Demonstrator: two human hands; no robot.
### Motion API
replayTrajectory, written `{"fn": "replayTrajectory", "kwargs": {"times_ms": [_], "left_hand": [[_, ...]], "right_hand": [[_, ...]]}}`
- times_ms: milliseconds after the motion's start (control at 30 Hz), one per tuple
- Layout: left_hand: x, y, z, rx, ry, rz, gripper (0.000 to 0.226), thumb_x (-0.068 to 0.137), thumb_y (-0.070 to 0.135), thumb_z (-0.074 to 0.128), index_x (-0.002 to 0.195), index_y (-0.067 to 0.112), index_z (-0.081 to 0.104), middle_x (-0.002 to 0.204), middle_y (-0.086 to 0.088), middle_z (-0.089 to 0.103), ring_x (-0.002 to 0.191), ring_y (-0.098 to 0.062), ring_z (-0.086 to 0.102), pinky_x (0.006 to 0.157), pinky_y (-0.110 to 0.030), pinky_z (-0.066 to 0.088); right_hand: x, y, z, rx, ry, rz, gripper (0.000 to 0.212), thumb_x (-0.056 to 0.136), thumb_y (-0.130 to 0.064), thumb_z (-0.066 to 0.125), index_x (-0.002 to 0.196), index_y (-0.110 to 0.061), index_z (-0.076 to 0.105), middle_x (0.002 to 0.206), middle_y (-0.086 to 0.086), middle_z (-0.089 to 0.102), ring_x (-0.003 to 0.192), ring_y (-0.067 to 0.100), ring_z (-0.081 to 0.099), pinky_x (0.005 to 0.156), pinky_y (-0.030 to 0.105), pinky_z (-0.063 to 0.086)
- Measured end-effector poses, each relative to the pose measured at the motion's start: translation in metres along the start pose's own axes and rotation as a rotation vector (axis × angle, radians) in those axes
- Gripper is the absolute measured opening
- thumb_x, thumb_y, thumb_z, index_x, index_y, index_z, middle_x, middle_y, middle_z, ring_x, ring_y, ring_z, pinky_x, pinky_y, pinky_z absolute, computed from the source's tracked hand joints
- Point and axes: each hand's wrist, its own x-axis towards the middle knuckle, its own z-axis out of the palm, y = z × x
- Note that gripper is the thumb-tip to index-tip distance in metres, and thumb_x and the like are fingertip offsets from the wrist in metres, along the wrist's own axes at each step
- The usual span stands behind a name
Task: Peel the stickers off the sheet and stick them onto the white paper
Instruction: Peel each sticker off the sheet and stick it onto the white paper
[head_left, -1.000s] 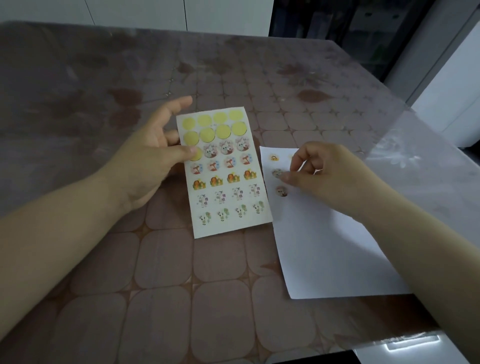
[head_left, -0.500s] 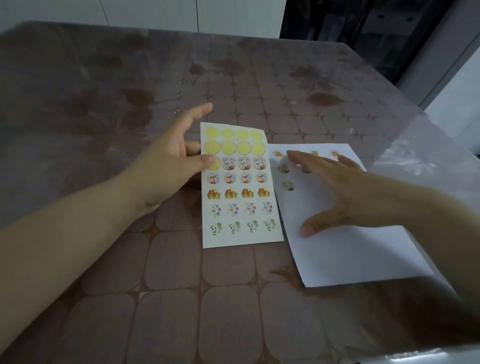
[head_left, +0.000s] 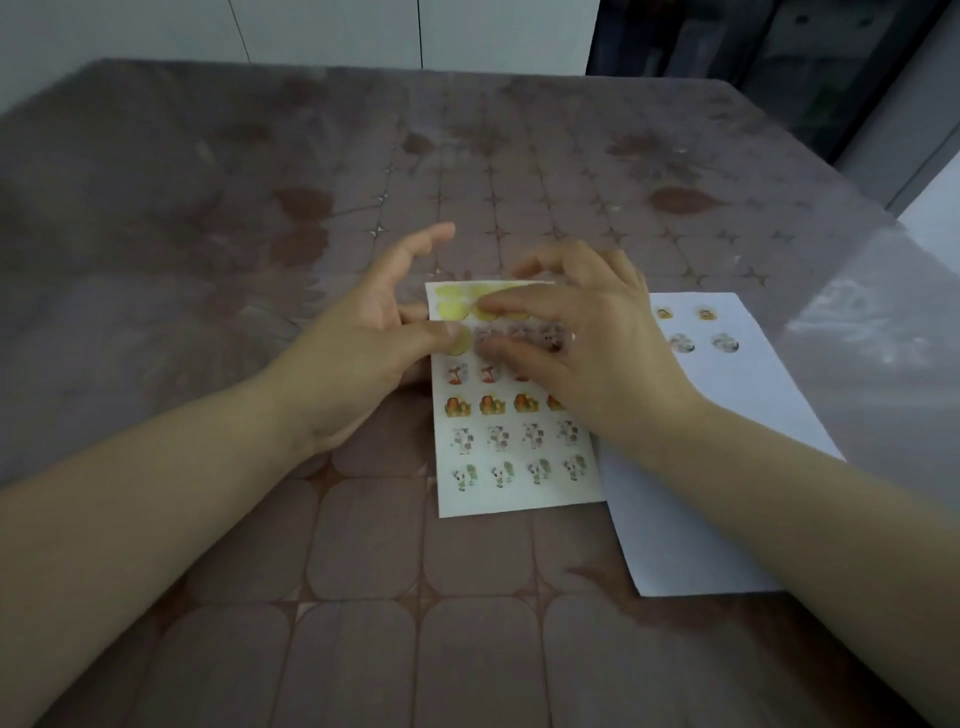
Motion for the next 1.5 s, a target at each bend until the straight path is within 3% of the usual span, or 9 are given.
{"fn": "replayTrajectory", "kwargs": {"times_ms": [200,367,667,833,1100,1500], "left_hand": [[0.0015,-0.0034,0.0043,-0.011,0.061,0.028,0.059,0.076,0.020,0.060,0.132,0.033,0.046,0.077,-0.006,0.073,0.077,-0.015,0.071,0.070,-0.026,0.055],[0.0002,-0.0021,0.0059,0.002,0.071,0.036,0.055,0.075,0.020,0.060,0.128,0.030,0.048,0.072,-0.002,0.073,0.073,-0.011,0.071,0.065,-0.022,0.054],[0.0007,-0.0011,0.0052,-0.011,0.098,0.000,0.058,0.073,0.019,0.060,0.130,0.026,0.050,0.073,-0.001,0.073,0.071,-0.010,0.070,0.062,-0.021,0.054],[0.0019,-0.0002,0.0036,-0.047,0.133,-0.023,0.047,0.090,0.007,0.056,0.132,0.025,0.049,0.082,0.000,0.074,0.073,-0.011,0.071,0.059,-0.022,0.054],[0.0010,-0.0013,0.0034,-0.011,0.136,-0.003,0.047,0.091,0.005,0.055,0.132,0.027,0.049,0.078,0.002,0.073,0.075,-0.010,0.070,0.064,-0.020,0.053],[0.0016,-0.0001,0.0053,-0.030,0.160,-0.033,0.047,0.089,0.005,0.057,0.130,0.028,0.051,0.078,-0.003,0.074,0.071,-0.013,0.071,0.063,-0.024,0.056]], "right_hand": [[-0.0003,-0.0025,0.0030,0.028,0.121,-0.074,0.019,0.076,-0.038,0.068,0.092,-0.030,0.074,0.098,-0.004,0.063,0.097,0.017,0.045,0.099,0.039,0.028],[-0.0010,-0.0008,0.0024,-0.013,0.159,-0.110,0.016,0.076,-0.035,0.070,0.091,-0.030,0.075,0.095,-0.006,0.064,0.098,0.017,0.048,0.108,0.034,0.016],[-0.0014,-0.0052,0.0040,-0.038,0.200,-0.166,0.009,0.077,-0.032,0.072,0.084,-0.028,0.076,0.088,-0.009,0.066,0.094,0.021,0.054,0.108,0.034,0.015],[-0.0022,-0.0052,0.0010,-0.046,0.231,-0.105,0.021,0.076,-0.040,0.069,0.086,-0.023,0.075,0.090,-0.005,0.067,0.093,0.021,0.055,0.107,0.038,0.019],[-0.0031,-0.0046,0.0032,-0.033,0.189,-0.086,0.017,0.078,-0.038,0.067,0.082,-0.024,0.076,0.094,-0.005,0.066,0.095,0.021,0.052,0.107,0.037,0.018],[-0.0022,-0.0058,0.0033,-0.105,0.215,-0.209,0.010,0.081,-0.031,0.068,0.077,-0.026,0.077,0.091,-0.006,0.067,0.089,0.022,0.057,0.107,0.042,0.019]]}}
